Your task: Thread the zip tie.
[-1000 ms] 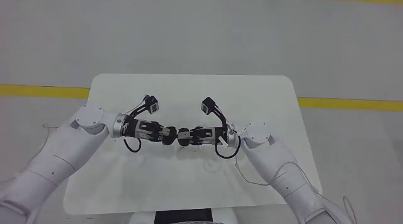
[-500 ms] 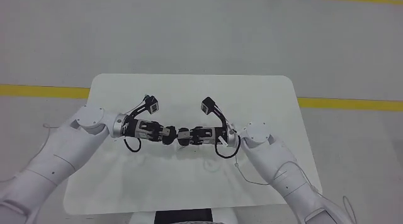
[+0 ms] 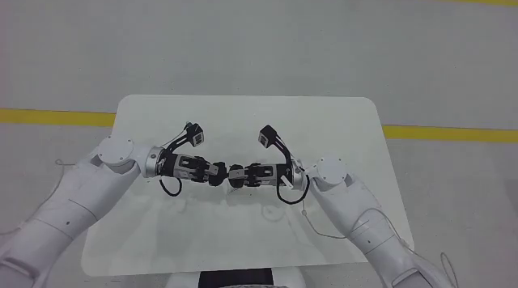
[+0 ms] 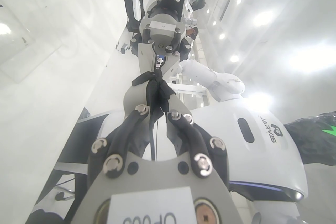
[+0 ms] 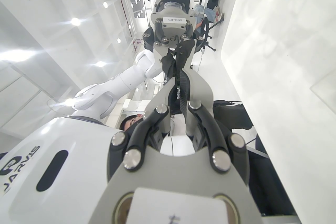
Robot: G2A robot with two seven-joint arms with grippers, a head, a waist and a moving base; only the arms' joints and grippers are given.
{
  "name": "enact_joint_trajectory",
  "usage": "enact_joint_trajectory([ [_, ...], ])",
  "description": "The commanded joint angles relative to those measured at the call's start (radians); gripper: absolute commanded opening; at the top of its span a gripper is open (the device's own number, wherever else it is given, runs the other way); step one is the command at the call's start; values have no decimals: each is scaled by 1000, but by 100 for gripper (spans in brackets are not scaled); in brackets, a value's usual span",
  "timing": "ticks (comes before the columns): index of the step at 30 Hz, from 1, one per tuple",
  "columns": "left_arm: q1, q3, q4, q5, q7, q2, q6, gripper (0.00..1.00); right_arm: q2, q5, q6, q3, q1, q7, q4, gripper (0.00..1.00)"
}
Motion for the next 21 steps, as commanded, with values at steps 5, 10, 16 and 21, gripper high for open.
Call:
enact_joint_trajectory([
  [5, 4, -3, -3, -3, 2, 2, -5, 0, 2, 11, -4, 10, -6, -4, 2, 100],
  [10, 7, -9, -6, -4, 2, 5, -7, 0, 7, 10, -5, 28, -15, -12, -3, 100],
  [16, 16, -20, -12, -16, 4, 9, -18, 0, 13, 12, -7, 52, -32, -28, -14, 100],
  [21, 35, -23, -42, -86, -20, 8, -9, 0, 16, 10, -7, 61, -47, -45, -25, 100],
])
